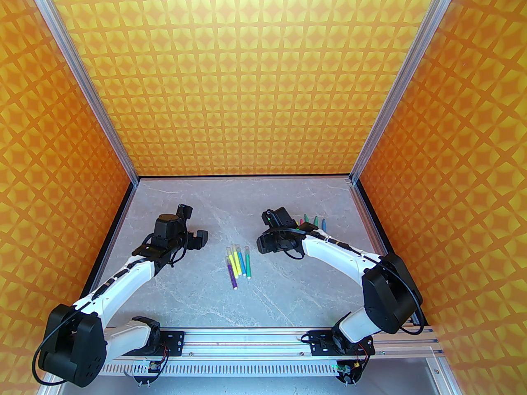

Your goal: Open the pen caps

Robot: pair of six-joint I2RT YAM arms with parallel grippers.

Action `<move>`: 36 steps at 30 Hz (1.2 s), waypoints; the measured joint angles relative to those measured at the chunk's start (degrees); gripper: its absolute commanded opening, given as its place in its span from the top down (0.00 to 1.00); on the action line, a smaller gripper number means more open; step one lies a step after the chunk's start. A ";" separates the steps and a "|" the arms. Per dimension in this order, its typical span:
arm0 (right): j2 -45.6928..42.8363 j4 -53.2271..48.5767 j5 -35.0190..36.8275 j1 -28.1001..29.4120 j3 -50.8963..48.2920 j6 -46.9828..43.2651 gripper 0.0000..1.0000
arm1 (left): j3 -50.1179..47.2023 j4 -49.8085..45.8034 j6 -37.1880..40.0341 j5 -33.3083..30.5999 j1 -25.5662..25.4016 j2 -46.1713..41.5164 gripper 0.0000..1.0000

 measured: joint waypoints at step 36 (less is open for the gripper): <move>12.00 -3.65 6.93 13.46 5.03 14.95 0.43 | -3.43 2.78 -0.11 0.00 0.39 -2.93 0.01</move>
